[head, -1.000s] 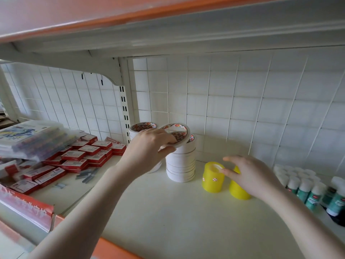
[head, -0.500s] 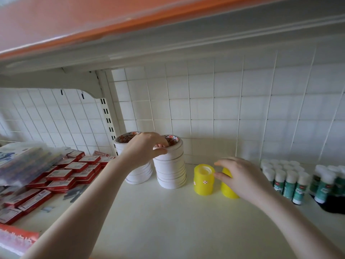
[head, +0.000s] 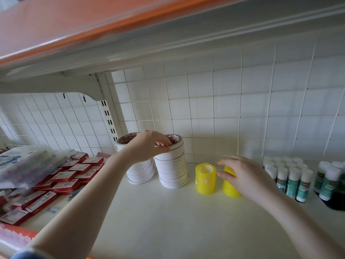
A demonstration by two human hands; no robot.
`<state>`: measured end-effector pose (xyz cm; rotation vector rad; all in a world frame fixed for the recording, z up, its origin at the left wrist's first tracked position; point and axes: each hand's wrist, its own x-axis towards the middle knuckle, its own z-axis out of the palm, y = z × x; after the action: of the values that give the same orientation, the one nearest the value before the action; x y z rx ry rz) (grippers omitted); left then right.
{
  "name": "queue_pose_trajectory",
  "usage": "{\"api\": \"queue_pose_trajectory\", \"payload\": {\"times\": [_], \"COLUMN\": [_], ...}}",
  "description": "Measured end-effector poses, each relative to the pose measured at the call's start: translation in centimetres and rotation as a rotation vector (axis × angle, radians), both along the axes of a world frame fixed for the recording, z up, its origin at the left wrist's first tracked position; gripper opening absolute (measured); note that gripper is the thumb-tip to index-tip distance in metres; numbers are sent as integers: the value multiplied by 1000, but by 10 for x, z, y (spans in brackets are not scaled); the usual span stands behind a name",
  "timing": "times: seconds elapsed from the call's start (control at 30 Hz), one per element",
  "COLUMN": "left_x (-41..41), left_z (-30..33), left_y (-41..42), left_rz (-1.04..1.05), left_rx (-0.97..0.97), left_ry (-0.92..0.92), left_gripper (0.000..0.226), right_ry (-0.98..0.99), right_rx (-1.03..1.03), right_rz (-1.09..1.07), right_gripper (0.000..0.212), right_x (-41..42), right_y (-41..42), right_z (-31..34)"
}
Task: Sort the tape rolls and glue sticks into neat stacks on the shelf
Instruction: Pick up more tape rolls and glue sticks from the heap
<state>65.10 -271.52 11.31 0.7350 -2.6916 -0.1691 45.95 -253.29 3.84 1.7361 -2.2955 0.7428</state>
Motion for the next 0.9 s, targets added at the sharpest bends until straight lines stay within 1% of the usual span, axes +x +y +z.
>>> {"api": "queue_pose_trajectory", "payload": {"times": [0.4, 0.57, 0.67, 0.73, 0.77, 0.83, 0.9], "left_x": [-3, -2, 4, 12, 16, 23, 28], "left_z": [-1, -3, -10, -17, -22, -31, -43], "left_y": [2, 5, 12, 23, 30, 48, 65], "left_rz": [6, 28, 37, 53, 80, 150, 215], "left_rx": [-36, -109, -248, -365, -400, -417, -380], "left_ry": [-24, -36, 77, 173, 220, 299, 343], "left_gripper": [13, 18, 26, 26, 26, 26, 26], "right_ry": [9, 57, 62, 109, 130, 179, 243], "right_rx": [9, -5, -94, -149, -144, -100, -63], "right_rz": [-20, -48, -58, -86, -109, -160, -206], "right_gripper": [34, 34, 23, 16, 15, 20, 24], "right_x": [-3, -2, -3, -6, -7, -8, -9], "right_y": [4, 4, 6, 9, 11, 19, 30], "right_z": [-7, -9, -10, -11, -9, -3, -1]}}
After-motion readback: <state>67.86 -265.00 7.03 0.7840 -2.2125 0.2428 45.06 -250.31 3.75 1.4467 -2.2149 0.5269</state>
